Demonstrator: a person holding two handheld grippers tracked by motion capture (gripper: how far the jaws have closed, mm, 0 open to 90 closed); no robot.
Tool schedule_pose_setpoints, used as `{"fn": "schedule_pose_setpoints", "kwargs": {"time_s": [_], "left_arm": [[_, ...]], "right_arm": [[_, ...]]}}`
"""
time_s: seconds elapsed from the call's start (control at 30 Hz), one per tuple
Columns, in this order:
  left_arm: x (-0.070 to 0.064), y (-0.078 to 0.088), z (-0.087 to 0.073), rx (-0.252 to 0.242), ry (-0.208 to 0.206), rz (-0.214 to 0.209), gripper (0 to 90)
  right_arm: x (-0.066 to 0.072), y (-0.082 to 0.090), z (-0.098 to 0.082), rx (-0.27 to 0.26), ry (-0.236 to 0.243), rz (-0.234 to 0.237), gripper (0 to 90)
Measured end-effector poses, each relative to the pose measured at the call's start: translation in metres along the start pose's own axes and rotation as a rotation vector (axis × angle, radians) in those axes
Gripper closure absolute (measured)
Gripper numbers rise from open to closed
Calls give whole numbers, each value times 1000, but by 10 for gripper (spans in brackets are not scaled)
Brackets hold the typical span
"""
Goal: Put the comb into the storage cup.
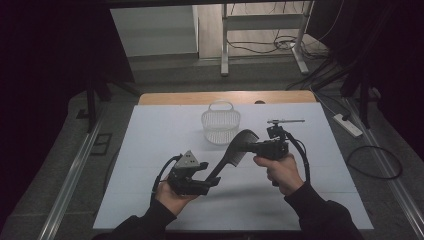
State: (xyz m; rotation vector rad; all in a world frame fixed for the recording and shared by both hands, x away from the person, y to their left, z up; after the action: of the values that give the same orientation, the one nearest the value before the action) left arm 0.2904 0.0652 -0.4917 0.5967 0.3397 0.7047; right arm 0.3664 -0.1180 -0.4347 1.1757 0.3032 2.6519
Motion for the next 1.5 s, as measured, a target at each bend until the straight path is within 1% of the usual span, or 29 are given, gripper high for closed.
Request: {"fn": "schedule_pose_setpoints", "kwargs": {"time_s": [0.07, 0.13, 0.2, 0.27, 0.3, 0.37, 0.4, 0.47, 0.53, 0.6, 0.73, 0.87, 1.0, 1.13, 1.2, 1.27, 1.37, 1.5], "left_arm": [[2, 1, -1, 2, 10, 3, 264], [3, 2, -1, 3, 14, 2, 252], [5, 4, -2, 7, 16, 4, 207], [6, 7, -3, 3, 21, -6, 163], [6, 7, -3, 3, 21, -6, 151], [7, 9, -4, 5, 21, -20, 139], [8, 10, -4, 7, 21, -21, 109], [9, 12, -5, 11, 27, -28, 96], [11, 13, -6, 14, 31, -24, 81], [12, 14, -8, 20, 24, -21, 51], [15, 17, -10, 25, 31, -26, 29], [20, 19, -13, 34, 34, -9, 9], [25, 20, -17, 40, 44, -1, 0], [27, 23, -19, 38, 38, 4, 0], [27, 25, -21, 40, 31, 13, 0], [27, 27, -23, 47, 26, 11, 0], [27, 29, -27, 54, 22, 0, 0], [29, 32, -30, 50, 21, -5, 0]], "right_arm": [[-1, 1, 0, 0, 7, -9, 859], [-1, 1, 0, -1, 8, -10, 858], [-1, 2, 0, -2, 10, -16, 859], [-2, 4, 2, -9, 11, -17, 858], [-2, 4, 2, -9, 11, -17, 858], [-2, 6, 3, -15, 13, -18, 859], [-3, 8, 4, -23, 13, -19, 858], [-3, 9, 4, -24, 13, -22, 859], [-3, 11, 4, -26, 16, -24, 859], [-3, 12, 5, -28, 18, -27, 858], [-3, 14, 6, -31, 25, -34, 859], [-4, 16, 7, -35, 31, -45, 858], [-5, 18, 8, -42, 34, -47, 858], [-5, 19, 9, -46, 38, -56, 858], [-5, 20, 10, -48, 44, -59, 858], [-5, 22, 11, -53, 54, -66, 858], [-4, 23, 12, -55, 58, -69, 858], [-4, 24, 14, -60, 66, -76, 858]]}}
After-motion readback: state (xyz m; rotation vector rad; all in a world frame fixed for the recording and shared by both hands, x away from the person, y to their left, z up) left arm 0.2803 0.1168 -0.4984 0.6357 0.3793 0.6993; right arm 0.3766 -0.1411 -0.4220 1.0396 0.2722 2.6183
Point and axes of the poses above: each handheld gripper's, and its own axes: y roughly backward along the jaws, z roughly out of its top, x roughly to its left, the point moved 6 cm from there along -y, roughly forward along the jaws, and after that the axes turned 7 degrees about z, right-handed, at the moved point
